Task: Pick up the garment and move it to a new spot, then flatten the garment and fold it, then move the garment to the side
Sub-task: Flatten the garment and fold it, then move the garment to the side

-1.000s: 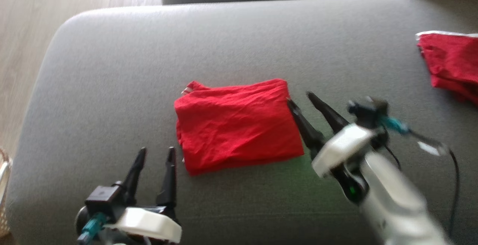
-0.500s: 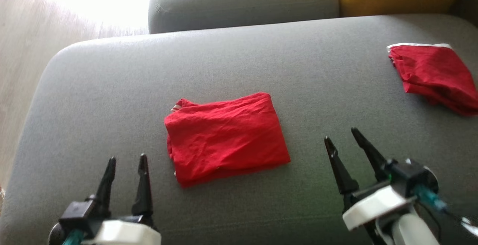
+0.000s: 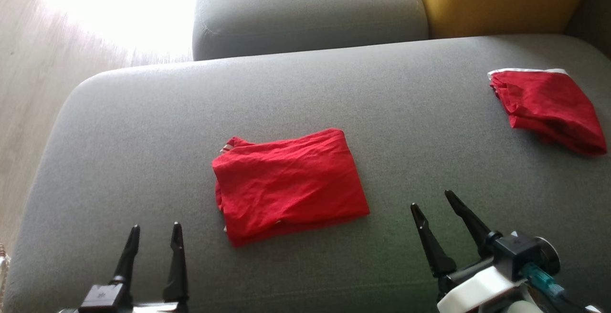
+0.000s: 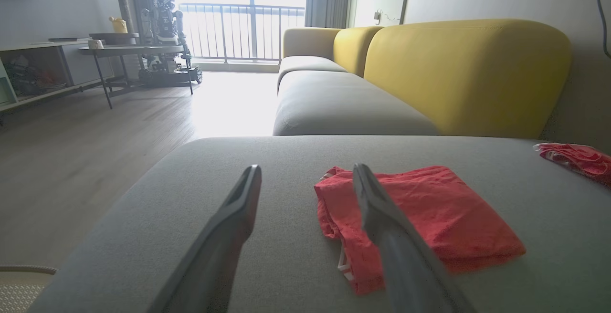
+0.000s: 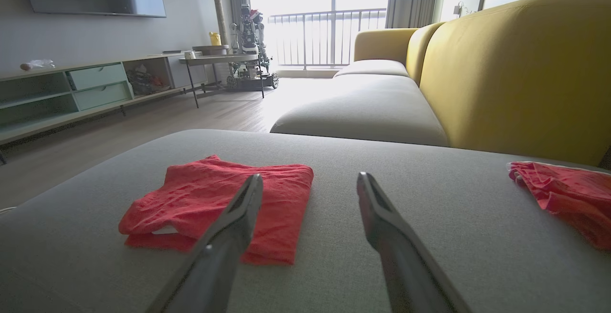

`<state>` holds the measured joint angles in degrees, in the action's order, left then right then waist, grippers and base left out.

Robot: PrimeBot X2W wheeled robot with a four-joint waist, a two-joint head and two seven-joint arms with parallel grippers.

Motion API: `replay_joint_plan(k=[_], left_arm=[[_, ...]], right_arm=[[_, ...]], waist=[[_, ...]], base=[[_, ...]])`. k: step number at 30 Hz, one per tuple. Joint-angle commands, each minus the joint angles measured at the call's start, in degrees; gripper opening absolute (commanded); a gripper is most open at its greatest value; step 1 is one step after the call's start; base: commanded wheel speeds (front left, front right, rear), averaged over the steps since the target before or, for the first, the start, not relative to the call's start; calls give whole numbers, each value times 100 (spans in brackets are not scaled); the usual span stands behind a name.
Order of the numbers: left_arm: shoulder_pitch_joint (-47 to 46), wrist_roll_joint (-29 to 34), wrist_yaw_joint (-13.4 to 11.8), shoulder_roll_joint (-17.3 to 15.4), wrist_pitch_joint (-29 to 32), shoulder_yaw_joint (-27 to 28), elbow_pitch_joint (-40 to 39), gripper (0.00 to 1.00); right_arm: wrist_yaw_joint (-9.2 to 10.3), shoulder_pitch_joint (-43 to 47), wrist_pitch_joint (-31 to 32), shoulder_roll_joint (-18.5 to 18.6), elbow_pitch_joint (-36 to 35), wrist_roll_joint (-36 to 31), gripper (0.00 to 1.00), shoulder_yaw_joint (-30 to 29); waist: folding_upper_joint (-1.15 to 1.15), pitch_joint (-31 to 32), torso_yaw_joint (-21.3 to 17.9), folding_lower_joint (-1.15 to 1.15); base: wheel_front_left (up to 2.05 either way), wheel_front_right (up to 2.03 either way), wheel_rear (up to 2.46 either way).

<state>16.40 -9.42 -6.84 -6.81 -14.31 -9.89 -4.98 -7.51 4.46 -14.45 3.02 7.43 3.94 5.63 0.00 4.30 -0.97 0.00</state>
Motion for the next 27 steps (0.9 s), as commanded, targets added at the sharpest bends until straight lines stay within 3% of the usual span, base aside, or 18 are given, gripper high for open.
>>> replay_joint_plan(k=[1, 12, 27], left_arm=[[-183, 89, 74, 71, -69, 311, -164, 100], [-164, 299, 324, 244, -69, 525, -53, 100], [-168, 418, 477, 344, -69, 601, 5, 100]], right_arm=[[2, -120, -54, -13, -159, -14, 100, 129], [2, -177, -54, -13, -124, 52, 100, 126], [2, -188, -54, -14, -123, 66, 100, 190]], waist=[[0, 17, 11, 0], [0, 45, 21, 0], [0, 6, 35, 0]], base=[[0, 0, 0], [0, 0, 0], [0, 0, 0]])
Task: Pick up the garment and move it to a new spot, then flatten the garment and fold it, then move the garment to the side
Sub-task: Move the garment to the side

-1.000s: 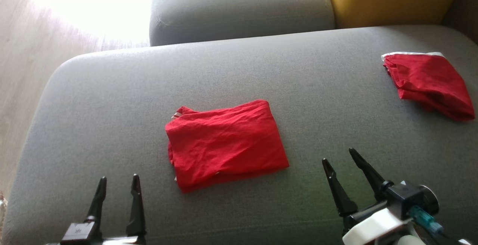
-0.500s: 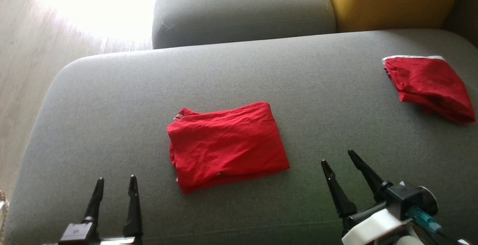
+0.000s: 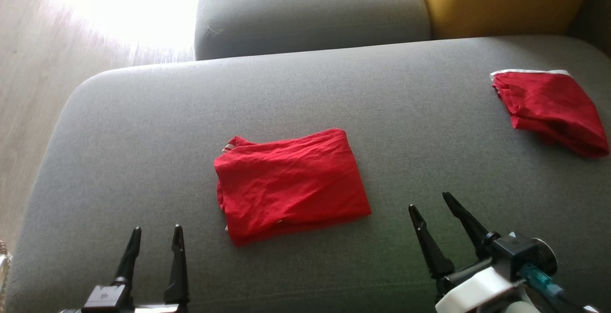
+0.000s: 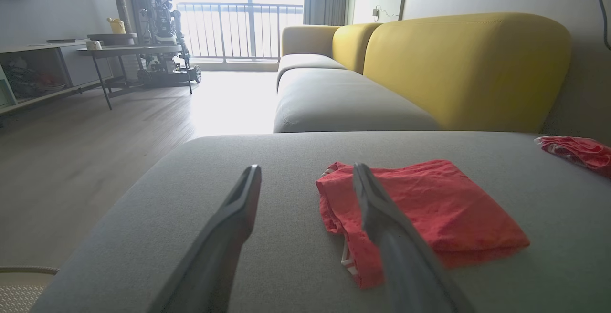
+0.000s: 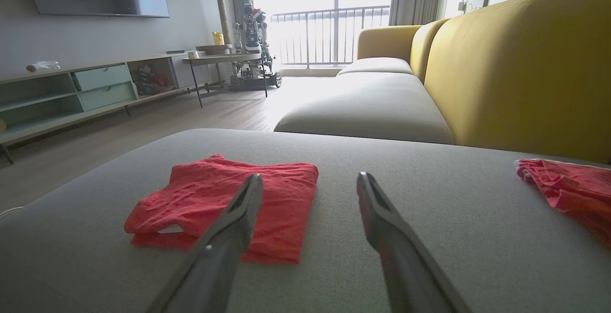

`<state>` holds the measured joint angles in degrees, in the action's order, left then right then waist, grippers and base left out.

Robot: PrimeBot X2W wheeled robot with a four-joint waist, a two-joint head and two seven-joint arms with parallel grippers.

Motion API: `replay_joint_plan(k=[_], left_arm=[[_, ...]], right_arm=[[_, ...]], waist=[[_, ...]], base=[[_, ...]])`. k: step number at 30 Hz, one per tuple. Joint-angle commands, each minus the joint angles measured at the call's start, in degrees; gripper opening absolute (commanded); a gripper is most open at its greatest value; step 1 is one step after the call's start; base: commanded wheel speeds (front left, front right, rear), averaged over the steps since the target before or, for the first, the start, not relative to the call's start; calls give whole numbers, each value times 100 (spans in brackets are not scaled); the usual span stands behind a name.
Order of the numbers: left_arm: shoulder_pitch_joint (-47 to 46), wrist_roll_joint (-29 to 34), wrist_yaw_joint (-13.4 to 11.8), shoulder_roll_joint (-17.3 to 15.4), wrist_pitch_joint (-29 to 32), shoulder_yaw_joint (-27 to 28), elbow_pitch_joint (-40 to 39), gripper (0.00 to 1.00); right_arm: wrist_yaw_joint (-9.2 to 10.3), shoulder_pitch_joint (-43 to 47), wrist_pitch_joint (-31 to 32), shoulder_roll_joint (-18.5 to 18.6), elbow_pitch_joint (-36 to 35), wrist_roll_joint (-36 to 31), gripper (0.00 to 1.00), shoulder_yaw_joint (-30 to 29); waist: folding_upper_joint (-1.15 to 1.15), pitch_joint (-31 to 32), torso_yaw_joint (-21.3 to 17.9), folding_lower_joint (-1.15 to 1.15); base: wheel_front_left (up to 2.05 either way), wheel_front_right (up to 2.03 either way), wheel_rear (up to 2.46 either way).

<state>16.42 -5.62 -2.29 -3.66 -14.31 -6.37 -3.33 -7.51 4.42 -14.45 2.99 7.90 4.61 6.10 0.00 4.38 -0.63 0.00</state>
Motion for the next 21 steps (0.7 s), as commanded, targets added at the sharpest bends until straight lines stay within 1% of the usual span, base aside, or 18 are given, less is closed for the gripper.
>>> replay_joint_plan(k=[1, 8, 12, 16, 19, 20, 21], left_arm=[[-175, 43, 31, 34, -69, 252, -152, 100], [-188, 60, 61, 54, -69, 261, -89, 100], [-230, 56, 84, 62, -69, 207, -40, 100], [-320, 69, 111, 69, -69, 102, 13, 100], [-378, 78, 113, 72, -69, 2, 39, 100], [-378, 78, 113, 72, -69, 2, 39, 100], [-416, 81, 122, 74, -69, -52, 65, 100]], right_arm=[[2, -187, -54, -11, -168, -3, 100, 141], [2, -247, -54, -11, -133, 31, 100, 158], [2, -424, -54, -11, 51, 150, 100, 209], [2, -781, -55, -11, 507, 538, 100, 225], [2, -1117, -55, -11, 1033, 1094, 100, 241], [2, -1117, -55, -11, 1033, 1094, 100, 241], [2, -1378, -55, -11, 1480, 1501, 100, 257]], waist=[[0, -9, 7, 0], [0, -67, 53, 0], [0, -133, 127, 0], [0, -207, 280, 0], [0, -273, 432, 0], [0, -273, 432, 0], [0, -333, 538, 0]], base=[[0, 0, 0], [0, 0, 0], [0, 0, 0], [0, 0, 0], [0, 0, 0], [0, 0, 0], [0, 0, 0]])
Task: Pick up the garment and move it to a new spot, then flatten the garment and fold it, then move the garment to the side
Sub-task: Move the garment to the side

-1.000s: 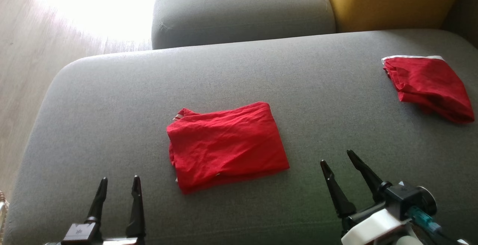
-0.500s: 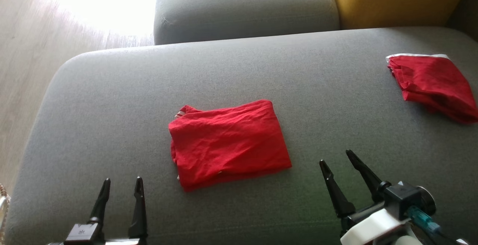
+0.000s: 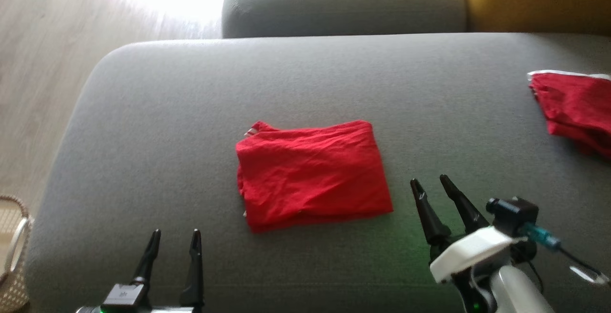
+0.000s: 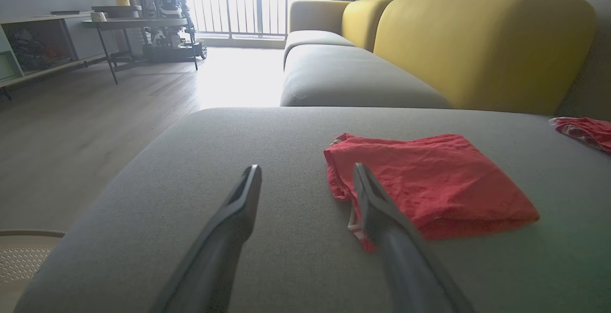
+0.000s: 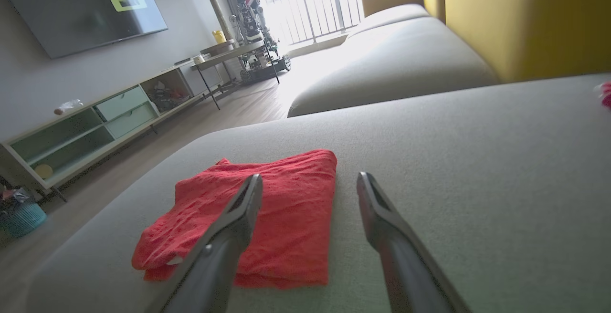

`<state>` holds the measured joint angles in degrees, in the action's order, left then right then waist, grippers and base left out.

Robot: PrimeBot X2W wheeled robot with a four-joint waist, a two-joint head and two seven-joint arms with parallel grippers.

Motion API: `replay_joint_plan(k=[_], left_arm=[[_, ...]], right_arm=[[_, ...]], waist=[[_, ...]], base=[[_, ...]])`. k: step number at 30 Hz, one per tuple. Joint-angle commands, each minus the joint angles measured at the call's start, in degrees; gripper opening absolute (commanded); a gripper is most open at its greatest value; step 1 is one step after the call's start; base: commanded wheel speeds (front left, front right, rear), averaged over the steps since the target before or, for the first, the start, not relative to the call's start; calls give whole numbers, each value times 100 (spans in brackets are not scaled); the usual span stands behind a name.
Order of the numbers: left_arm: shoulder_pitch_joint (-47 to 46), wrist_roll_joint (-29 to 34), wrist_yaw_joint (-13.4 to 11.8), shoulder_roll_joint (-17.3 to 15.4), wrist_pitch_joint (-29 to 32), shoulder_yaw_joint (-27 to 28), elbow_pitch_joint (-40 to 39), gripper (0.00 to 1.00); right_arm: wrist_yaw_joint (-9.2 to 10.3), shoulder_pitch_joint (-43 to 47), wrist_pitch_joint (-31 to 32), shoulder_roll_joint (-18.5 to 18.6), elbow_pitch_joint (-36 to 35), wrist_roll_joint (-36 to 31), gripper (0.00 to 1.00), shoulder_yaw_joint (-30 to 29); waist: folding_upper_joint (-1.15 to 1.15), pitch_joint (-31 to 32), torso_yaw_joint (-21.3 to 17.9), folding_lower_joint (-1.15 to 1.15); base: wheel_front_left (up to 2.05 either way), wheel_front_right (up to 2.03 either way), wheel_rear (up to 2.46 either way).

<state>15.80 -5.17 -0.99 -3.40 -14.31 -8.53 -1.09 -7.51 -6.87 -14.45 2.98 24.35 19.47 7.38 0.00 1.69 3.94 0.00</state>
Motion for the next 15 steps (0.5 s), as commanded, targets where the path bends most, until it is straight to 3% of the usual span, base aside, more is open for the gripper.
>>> replay_joint_plan(k=[1, 8, 15], left_arm=[[-375, 39, 1, 48, -69, 143, -147, 100], [-556, 75, 67, 50, -69, -25, -121, 100], [-732, 66, 42, 51, -69, -240, -87, 100]], right_arm=[[2, -393, -55, -10, 85, 252, 100, 145], [2, -1525, 113, -10, 1822, 1708, 100, 494], [2, -2305, 778, 61, 2647, 2676, 100, 813]], waist=[[0, -95, 130, 0], [0, -439, 452, 0], [0, -735, 584, 0]], base=[[0, 0, 0], [0, 0, 0], [0, 0, 0]])
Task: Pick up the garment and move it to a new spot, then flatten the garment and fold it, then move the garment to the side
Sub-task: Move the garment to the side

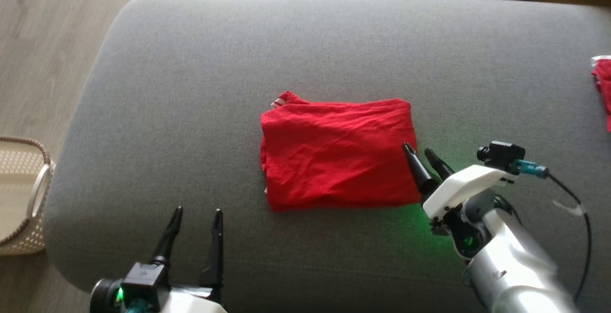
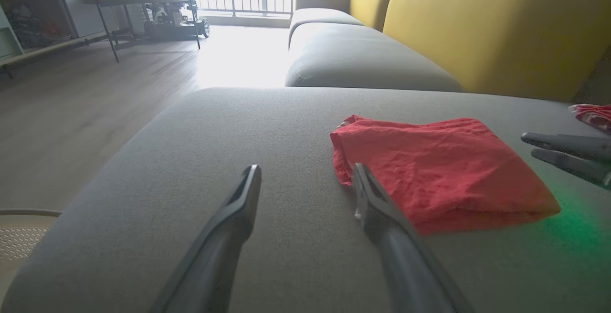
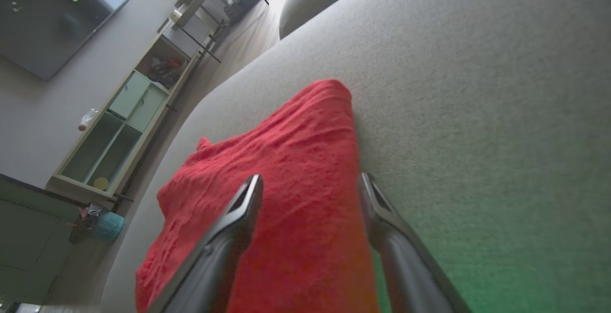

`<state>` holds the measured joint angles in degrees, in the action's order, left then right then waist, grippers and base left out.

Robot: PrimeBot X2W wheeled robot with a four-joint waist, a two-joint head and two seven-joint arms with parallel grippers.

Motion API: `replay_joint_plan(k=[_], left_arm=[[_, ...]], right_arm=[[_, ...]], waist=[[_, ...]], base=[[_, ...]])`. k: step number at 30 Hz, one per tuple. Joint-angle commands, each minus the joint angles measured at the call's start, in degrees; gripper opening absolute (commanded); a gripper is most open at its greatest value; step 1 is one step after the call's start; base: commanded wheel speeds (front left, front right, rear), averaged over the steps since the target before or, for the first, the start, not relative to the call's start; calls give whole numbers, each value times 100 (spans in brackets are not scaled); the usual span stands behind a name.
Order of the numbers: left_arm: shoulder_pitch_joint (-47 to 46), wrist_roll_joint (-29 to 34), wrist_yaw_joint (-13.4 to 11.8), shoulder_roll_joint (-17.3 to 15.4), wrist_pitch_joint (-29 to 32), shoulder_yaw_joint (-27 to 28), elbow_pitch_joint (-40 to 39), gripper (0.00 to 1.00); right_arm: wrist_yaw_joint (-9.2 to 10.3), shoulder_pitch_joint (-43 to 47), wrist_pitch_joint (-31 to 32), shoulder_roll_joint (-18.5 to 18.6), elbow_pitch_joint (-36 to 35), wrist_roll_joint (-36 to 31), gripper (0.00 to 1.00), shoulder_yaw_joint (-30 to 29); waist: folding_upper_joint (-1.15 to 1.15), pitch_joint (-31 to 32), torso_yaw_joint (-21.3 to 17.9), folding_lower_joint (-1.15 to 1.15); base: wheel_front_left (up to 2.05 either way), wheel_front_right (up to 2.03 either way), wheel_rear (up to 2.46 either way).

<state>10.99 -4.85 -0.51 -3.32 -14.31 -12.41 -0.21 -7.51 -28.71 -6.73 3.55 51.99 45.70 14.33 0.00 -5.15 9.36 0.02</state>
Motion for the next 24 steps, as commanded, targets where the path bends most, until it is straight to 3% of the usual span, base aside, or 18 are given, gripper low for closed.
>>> replay_joint_plan(k=[1, 14, 15, 16, 17, 18, 20, 24], left_arm=[[-273, 34, -9, 44, -69, 129, -164, 100], [-442, 75, 16, 44, -69, 5, -81, 100], [-443, 79, 20, 44, -69, 5, -82, 100], [-445, 84, 23, 44, -69, 5, -86, 100], [-450, 89, 28, 44, -69, 8, -89, 100], [-457, 95, 34, 44, -69, 8, -92, 100], [-470, 103, 43, 44, -69, 11, -104, 100], [-492, 107, 52, 44, -69, 18, -104, 100]], right_arm=[[2, -180, 111, 21, -48, 189, 100, 151], [2, -431, 986, 266, 181, 1718, 100, 338], [2, -420, 1041, 268, 151, 1823, 93, 355], [2, -414, 1075, 277, 119, 1910, 71, 378], [2, -411, 1112, 293, 72, 1957, 41, 441], [2, -399, 1147, 310, 42, 1994, 31, 511], [2, -389, 1172, 344, 9, 2054, 0, 632], [2, -414, 1041, 452, -16, 2131, 0, 810]], waist=[[0, -73, 53, -2], [0, -179, 183, -2], [0, -176, 190, -2], [0, -178, 195, -2], [0, -182, 199, -2], [0, -187, 203, -2], [0, -200, 206, -2], [0, -219, 211, -2]], base=[[0, 0, 0], [0, 0, 0], [0, 0, 0], [0, 0, 0], [0, 0, 0], [0, 0, 0], [0, 0, 0], [0, 0, 0]])
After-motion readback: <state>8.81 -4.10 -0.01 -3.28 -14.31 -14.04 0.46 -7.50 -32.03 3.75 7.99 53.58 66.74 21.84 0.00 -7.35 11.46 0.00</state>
